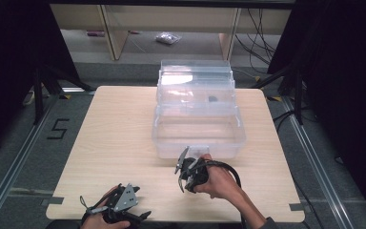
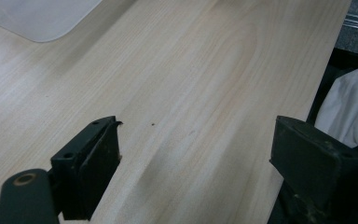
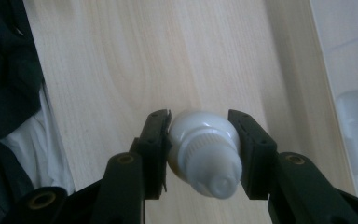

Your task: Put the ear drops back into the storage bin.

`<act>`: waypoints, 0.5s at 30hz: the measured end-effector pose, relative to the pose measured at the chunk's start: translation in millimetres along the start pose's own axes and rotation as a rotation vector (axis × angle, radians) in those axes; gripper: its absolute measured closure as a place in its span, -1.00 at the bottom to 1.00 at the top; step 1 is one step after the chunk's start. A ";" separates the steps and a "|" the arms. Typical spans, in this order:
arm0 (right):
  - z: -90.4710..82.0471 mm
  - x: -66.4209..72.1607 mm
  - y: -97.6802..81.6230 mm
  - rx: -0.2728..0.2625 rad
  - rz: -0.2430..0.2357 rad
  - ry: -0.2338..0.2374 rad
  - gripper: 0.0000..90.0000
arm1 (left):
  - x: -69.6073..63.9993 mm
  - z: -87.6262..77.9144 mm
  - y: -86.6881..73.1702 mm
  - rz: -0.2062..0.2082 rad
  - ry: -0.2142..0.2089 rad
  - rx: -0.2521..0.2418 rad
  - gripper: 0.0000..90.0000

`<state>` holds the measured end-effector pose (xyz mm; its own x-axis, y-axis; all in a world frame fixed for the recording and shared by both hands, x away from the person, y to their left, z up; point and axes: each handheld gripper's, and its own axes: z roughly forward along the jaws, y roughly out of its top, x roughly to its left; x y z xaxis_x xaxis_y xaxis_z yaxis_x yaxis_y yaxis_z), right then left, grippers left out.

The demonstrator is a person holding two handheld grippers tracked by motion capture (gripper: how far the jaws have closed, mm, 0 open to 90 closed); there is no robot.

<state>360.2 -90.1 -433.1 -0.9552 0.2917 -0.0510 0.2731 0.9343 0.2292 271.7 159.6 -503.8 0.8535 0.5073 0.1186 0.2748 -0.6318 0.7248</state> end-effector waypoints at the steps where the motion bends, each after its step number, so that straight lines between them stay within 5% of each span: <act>1: 0.0 0.0 0.0 0.000 0.000 0.000 0.34 | 0.0 0.0 0.0 0.000 0.000 0.000 -0.67; 2: -5.3 -2.6 -3.3 -0.005 0.033 -0.008 0.33 | 0.9 0.4 0.0 0.011 0.007 0.007 -0.67; 9: -19.2 -15.4 -11.7 -0.029 0.026 -0.005 0.34 | 1.0 0.2 0.0 0.013 0.010 0.007 -0.67; 12: -26.9 -20.5 -15.8 -0.004 0.026 -0.040 0.34 | 0.9 0.0 0.1 0.012 0.012 0.009 -0.67; 15: -36.6 -23.2 -19.5 -0.011 0.062 -0.030 0.34 | 0.1 0.2 -0.2 0.003 0.003 -0.003 -0.67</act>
<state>372.9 -122.6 -400.8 -0.9324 0.3555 -0.0652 0.3306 0.9118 0.2438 271.7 159.7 -504.1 0.8532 0.5069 0.1228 0.2707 -0.6317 0.7264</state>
